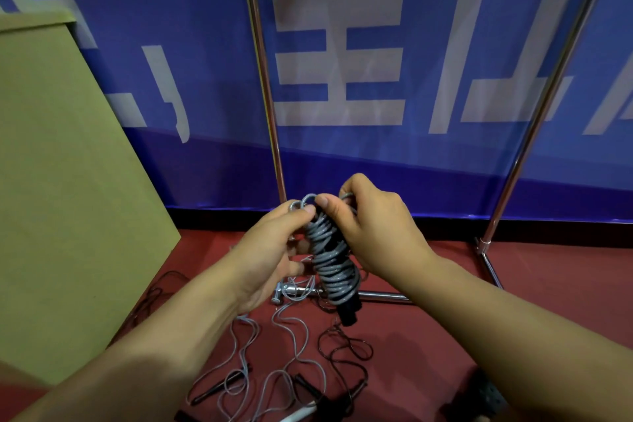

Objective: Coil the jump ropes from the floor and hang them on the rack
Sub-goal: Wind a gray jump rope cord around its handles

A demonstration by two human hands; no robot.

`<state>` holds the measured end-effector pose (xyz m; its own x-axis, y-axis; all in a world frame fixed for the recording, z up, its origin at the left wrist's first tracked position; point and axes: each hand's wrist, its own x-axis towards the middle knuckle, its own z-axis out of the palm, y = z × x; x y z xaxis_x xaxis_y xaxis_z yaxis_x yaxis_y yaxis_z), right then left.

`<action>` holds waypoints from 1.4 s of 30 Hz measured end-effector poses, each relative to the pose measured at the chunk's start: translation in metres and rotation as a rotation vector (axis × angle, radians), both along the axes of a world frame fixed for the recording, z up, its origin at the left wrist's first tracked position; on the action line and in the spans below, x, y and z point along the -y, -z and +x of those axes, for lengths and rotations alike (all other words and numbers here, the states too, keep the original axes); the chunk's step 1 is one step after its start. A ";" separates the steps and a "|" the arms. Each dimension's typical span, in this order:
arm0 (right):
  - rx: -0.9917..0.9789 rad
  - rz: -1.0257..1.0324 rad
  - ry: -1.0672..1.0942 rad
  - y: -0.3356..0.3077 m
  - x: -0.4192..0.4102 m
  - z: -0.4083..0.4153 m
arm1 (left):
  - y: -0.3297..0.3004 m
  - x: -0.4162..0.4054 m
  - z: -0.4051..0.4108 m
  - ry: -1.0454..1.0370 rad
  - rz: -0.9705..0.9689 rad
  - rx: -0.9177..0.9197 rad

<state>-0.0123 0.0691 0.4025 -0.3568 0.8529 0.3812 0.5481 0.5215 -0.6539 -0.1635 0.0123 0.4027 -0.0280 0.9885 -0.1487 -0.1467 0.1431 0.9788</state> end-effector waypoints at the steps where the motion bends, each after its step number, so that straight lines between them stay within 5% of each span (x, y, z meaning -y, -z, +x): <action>1: -0.032 -0.007 0.017 0.000 0.000 -0.001 | 0.000 0.000 0.002 -0.004 0.013 0.020; 8: -0.201 -0.157 -0.045 0.002 0.006 -0.008 | -0.002 -0.005 0.011 -0.084 0.076 0.188; 18: -0.145 -0.418 -0.042 -0.014 0.003 0.003 | 0.008 -0.010 0.001 -0.184 0.165 -0.246; 30: -0.755 -0.710 -0.210 -0.021 -0.003 0.007 | 0.006 -0.008 0.004 -0.166 0.245 -0.534; 42: -0.673 -0.762 -0.311 -0.018 0.001 0.005 | 0.012 -0.003 0.003 -0.117 0.309 -0.734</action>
<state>-0.0072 0.0684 0.4205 -0.5145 0.8573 -0.0152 -0.1354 -0.0987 -0.9859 -0.1607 0.0149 0.3909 -0.1185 0.9666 0.2273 0.5521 -0.1262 0.8242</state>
